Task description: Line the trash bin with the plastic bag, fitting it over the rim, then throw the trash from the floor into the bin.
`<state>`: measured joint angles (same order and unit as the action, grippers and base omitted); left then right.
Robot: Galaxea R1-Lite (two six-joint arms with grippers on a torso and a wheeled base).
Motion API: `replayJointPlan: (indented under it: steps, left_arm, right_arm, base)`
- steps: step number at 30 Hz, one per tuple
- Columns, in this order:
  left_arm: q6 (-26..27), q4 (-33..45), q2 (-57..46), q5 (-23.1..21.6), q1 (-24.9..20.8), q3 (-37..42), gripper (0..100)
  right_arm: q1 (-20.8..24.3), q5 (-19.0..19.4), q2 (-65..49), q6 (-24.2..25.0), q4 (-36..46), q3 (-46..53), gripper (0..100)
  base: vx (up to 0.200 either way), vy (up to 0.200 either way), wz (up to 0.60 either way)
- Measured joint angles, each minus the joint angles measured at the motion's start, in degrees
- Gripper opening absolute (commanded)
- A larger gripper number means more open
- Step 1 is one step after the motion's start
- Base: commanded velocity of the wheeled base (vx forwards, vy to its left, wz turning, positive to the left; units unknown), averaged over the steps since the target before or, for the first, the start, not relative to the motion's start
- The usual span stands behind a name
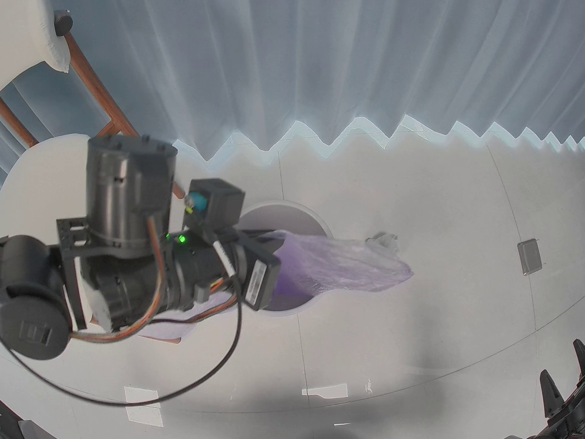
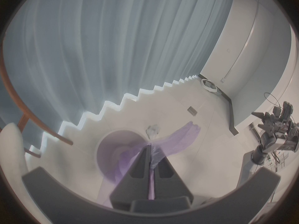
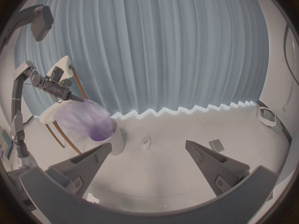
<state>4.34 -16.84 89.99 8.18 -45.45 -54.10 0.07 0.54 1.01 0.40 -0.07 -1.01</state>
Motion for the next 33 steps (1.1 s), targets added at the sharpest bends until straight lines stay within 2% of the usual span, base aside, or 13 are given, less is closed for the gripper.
replayJointPlan:
  steps: [4,8,21,33]
  left_arm:
    - [-0.18,0.48,3.89,-2.17,1.21,-4.58,0]
    - [-2.49,2.52,6.14,-4.24,1.40,-6.10,0]
    - [-2.93,2.15,7.69,-4.39,2.71,-7.06,0]
    - [-2.24,2.15,7.03,1.23,2.01,-5.42,0]
  right_arm:
    - [0.00,0.46,0.00,-1.71,0.05,0.00,100]
    - [0.00,1.34,0.00,-2.17,0.32,0.00,100]
    - [0.00,1.34,0.00,-1.44,0.21,0.00,100]
    - [0.45,2.19,2.89,1.01,-3.45,-3.25,100]
  base:
    - [0.150,-0.150,0.00]
    - [0.200,0.000,0.00]
    - [0.200,0.000,0.00]
    - [0.017,0.000,0.00]
